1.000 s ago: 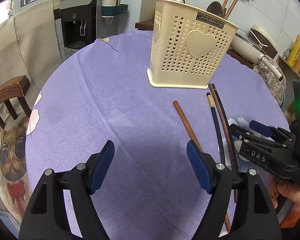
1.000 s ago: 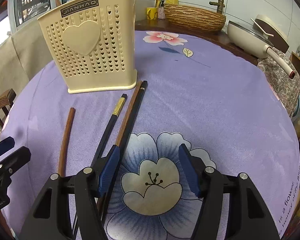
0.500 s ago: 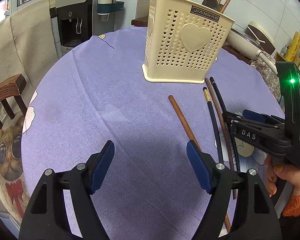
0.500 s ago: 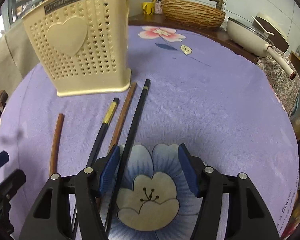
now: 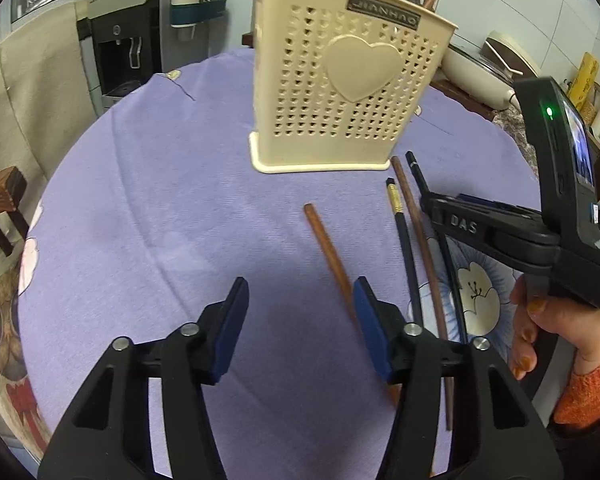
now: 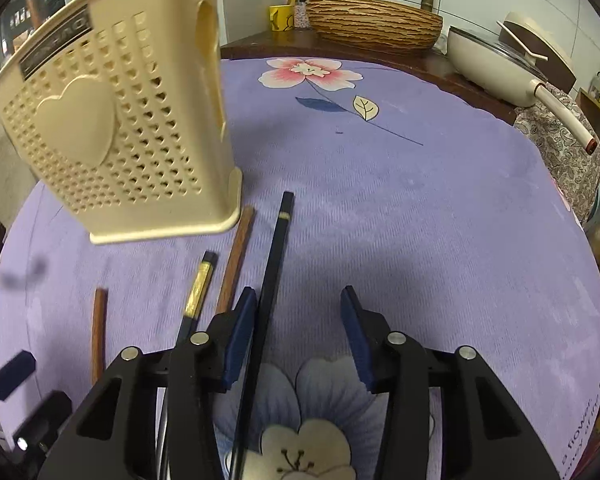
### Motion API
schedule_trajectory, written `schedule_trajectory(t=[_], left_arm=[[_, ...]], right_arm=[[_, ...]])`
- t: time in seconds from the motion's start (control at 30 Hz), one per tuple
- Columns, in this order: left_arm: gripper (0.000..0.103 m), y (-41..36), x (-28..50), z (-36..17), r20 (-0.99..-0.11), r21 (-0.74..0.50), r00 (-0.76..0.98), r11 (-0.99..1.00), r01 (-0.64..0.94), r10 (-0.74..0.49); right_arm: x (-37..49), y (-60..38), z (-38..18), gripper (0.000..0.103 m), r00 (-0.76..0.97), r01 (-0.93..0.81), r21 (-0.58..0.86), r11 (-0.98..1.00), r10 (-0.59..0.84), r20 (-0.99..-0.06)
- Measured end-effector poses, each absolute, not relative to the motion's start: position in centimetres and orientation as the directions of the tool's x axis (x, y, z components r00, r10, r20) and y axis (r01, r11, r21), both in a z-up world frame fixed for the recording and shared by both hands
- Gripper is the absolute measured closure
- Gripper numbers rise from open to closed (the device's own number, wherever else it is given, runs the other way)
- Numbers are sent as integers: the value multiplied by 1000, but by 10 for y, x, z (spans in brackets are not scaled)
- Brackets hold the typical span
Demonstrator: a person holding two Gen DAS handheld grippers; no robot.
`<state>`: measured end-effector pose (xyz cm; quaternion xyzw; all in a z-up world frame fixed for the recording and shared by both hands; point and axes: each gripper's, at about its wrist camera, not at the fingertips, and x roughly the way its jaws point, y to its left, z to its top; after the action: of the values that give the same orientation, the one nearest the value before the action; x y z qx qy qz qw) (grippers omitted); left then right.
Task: Organize utensils
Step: 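Grasp a brown wooden chopstick with the left tool while the right tool grasps the black chopstick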
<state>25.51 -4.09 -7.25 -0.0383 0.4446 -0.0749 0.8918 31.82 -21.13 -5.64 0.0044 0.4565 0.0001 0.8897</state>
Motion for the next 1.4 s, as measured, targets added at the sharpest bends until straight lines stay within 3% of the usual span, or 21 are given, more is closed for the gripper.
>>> schedule_trajectory(t=[0.3,0.57,0.87,1.4], left_arm=[[76,-68,285,-84,-814,-85,568,992,89,-120],[90,-71,294,-86,-819,-71,564,994,81,-104],[92,-72,293,-85,-823,-68,558,993,95,-110],[93,-72,290,-85,-819,-63,563,992,109,-114]], right_arm=[[330,-210,-56,67,587,5,7,1000,3,-809],[338,-209,-56,74,593,9,12,1000,5,-805],[349,-207,-56,86,594,23,5,1000,-10,-805],[341,-205,-56,93,606,1,-21,1000,-17,-795]])
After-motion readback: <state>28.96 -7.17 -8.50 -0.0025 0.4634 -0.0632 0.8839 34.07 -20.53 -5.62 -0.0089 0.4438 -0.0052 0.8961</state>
